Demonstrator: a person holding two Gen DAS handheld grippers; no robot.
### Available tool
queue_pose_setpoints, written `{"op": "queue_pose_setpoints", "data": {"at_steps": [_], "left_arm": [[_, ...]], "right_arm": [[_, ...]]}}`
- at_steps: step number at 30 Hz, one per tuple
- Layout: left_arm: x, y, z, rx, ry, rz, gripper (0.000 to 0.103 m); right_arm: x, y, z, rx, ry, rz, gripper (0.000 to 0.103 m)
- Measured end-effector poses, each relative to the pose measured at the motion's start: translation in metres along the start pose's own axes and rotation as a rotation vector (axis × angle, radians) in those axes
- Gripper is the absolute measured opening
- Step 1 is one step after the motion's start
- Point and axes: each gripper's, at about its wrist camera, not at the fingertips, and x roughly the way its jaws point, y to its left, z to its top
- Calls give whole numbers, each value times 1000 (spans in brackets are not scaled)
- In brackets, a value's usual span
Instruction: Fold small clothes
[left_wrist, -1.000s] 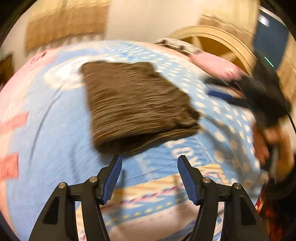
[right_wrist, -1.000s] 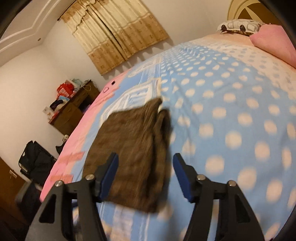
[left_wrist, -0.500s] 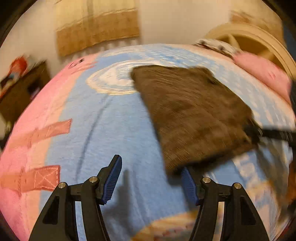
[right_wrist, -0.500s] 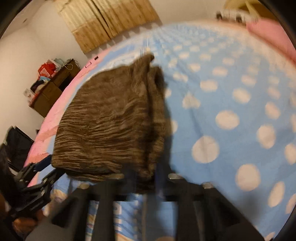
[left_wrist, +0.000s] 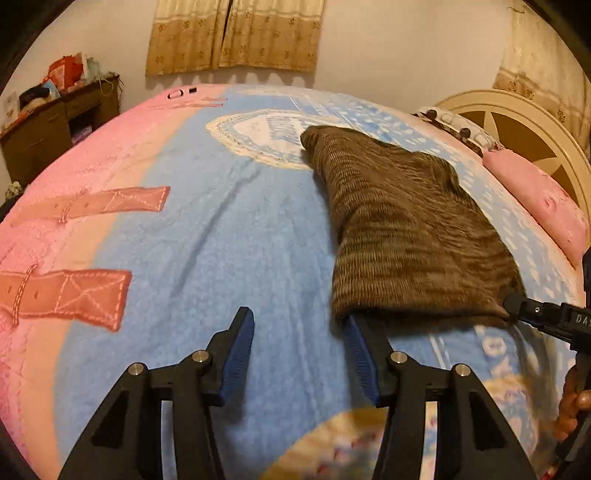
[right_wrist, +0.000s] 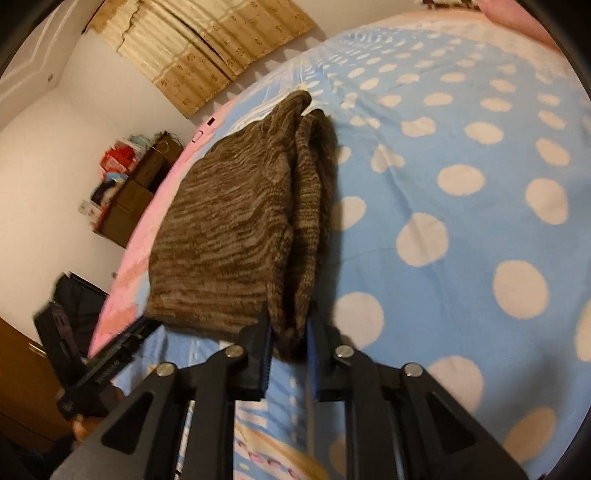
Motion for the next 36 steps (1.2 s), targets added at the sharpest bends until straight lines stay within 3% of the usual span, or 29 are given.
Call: {"op": "queue_pose_setpoints", "data": {"at_steps": [3, 7, 10, 14, 17, 22, 23, 28, 33, 36], "left_arm": [[-13, 3, 9, 8, 8, -43, 53], [-24, -9, 46, 32, -87, -54, 55], [-4, -27, 80, 66, -110, 4, 61], [52, -40, 108, 39, -20, 59, 61], [80, -43, 109, 42, 26, 79, 62], [97, -37, 100, 36, 12, 78, 76], [99, -34, 98, 27, 11, 73, 79], [99, -30, 95, -2, 2, 65, 83], [95, -29, 95, 5, 13, 66, 83], [92, -29, 93, 11, 11, 70, 83]], "right_arm": [[-14, 17, -6, -86, 14, -79, 27], [-44, 37, 16, -193, -156, -172, 27], [-35, 53, 49, -225, -194, -150, 27], [11, 71, 85, -295, -175, -172, 27], [42, 68, 109, -284, -163, -193, 27], [90, 46, 128, -242, -72, -281, 24], [92, 42, 129, -224, -91, -282, 25], [90, 34, 136, -132, -115, -290, 45], [66, 33, 123, -97, -142, -249, 42], [40, 39, 99, -103, -186, -224, 42]]}}
